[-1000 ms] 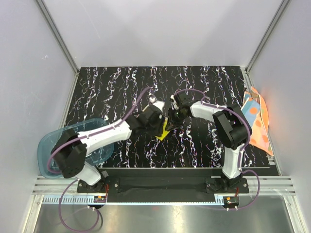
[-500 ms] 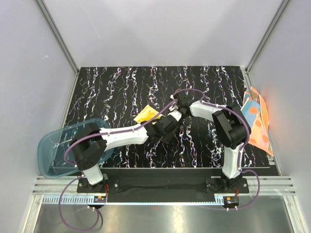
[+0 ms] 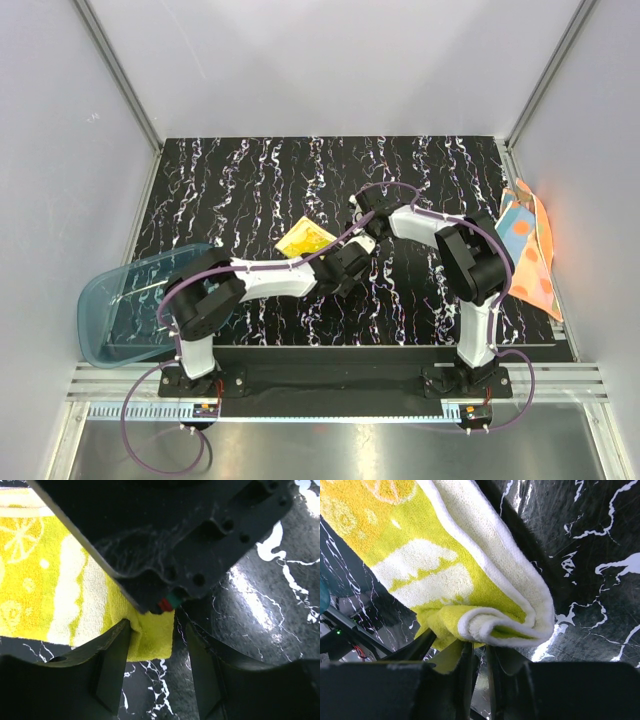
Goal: Roll the towels
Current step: Roll the towel
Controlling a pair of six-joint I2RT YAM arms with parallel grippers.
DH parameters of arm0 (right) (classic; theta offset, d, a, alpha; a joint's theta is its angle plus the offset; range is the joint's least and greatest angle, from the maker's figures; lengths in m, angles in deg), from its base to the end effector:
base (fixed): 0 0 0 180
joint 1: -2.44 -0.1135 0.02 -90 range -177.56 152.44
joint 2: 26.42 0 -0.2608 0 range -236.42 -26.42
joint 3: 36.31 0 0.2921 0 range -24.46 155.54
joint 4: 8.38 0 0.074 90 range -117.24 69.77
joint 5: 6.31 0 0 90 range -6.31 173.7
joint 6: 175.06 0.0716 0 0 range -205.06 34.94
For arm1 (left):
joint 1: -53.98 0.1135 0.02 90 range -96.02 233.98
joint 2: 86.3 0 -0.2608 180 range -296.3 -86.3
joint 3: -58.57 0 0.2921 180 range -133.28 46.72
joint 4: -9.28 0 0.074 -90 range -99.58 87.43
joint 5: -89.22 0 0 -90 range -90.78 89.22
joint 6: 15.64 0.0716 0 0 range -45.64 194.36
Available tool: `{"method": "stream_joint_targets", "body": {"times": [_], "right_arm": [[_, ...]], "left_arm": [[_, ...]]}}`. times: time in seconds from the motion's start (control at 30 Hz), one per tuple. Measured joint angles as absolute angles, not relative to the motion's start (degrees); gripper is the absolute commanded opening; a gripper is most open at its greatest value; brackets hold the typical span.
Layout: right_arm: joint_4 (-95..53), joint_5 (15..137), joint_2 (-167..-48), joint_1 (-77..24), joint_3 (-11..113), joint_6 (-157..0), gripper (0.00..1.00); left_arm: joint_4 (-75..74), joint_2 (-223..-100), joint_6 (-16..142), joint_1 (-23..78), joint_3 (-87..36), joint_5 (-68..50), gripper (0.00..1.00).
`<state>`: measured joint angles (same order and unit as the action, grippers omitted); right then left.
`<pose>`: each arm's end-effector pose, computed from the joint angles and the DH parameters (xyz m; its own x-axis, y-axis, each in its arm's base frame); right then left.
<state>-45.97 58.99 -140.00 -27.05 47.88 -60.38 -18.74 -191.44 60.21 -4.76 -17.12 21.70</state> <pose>0.3624 0.2393 0.0812 -0.9741 -0.1151 -0.1947 -0.2011 0.8347 0.5127 0.2402 -0.3430 0.1035 -0.5912 0.5387 -0.6002 0.5555 0.8116 0.1811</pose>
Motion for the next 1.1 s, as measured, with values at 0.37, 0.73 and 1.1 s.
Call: {"method": "stream_joint_targets", "body": {"times": [0.37,0.73,1.1], "right_arm": [[-47.92,59.31,-140.64,-27.03,49.61,-61.67,0.24],[-49.6,59.64,-140.86,-24.28,50.37,-63.06,0.44],[-54.82,62.2,-134.58,-15.03,50.35,-64.31,0.7]], "left_arm": [[-14.87,-192.12,60.56,-3.43,-15.48,23.14,0.57],[-9.23,-193.19,58.75,0.31,-14.06,22.61,0.25],[-6.72,-192.45,58.09,2.64,-13.03,18.13,0.13]]}}
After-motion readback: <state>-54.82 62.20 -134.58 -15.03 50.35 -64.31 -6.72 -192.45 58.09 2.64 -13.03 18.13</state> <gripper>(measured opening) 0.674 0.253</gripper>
